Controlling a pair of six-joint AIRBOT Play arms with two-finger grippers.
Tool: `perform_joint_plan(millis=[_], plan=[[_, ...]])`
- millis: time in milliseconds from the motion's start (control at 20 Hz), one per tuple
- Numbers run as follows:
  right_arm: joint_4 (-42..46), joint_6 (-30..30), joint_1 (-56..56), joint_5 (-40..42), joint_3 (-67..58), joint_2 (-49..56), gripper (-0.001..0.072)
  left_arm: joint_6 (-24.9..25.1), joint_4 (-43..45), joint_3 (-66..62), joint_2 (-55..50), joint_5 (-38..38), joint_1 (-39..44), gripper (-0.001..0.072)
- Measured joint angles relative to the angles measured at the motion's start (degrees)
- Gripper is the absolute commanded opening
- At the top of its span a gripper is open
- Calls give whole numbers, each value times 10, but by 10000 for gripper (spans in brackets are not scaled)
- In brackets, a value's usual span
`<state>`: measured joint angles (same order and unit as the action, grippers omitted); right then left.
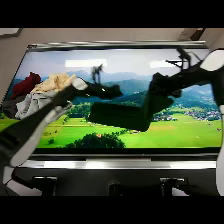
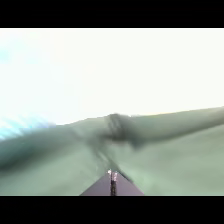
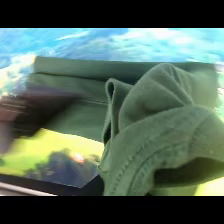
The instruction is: Fold the shirts.
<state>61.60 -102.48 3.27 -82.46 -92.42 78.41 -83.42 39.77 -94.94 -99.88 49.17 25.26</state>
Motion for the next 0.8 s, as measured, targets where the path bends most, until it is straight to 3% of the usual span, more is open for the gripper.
perform_joint_plan(millis=[350, 400, 450, 500, 550, 650, 800], plan=[[-133, -17, 134, 162, 0, 158, 44, -12, 111, 0, 223, 31, -187, 29], [-153, -19, 150, 184, 0, 181, 117, -11, 117, 0, 248, 36, -203, 29], [-169, -23, 163, 204, 0, 201, 284, -10, 119, 0, 268, 44, -212, 29], [-186, -30, 176, 226, 0, 220, 524, -9, 123, 0, 286, 50, -219, 30], [-200, -33, 186, 245, 0, 235, 628, -8, 125, 0, 300, 56, -225, 30], [-240, -24, 202, 280, 0, 255, 668, -3, 130, 0, 317, 70, -230, 30], [-269, 12, 189, 281, 0, 254, 668, 5, 138, 9, 329, 86, -232, 29]])
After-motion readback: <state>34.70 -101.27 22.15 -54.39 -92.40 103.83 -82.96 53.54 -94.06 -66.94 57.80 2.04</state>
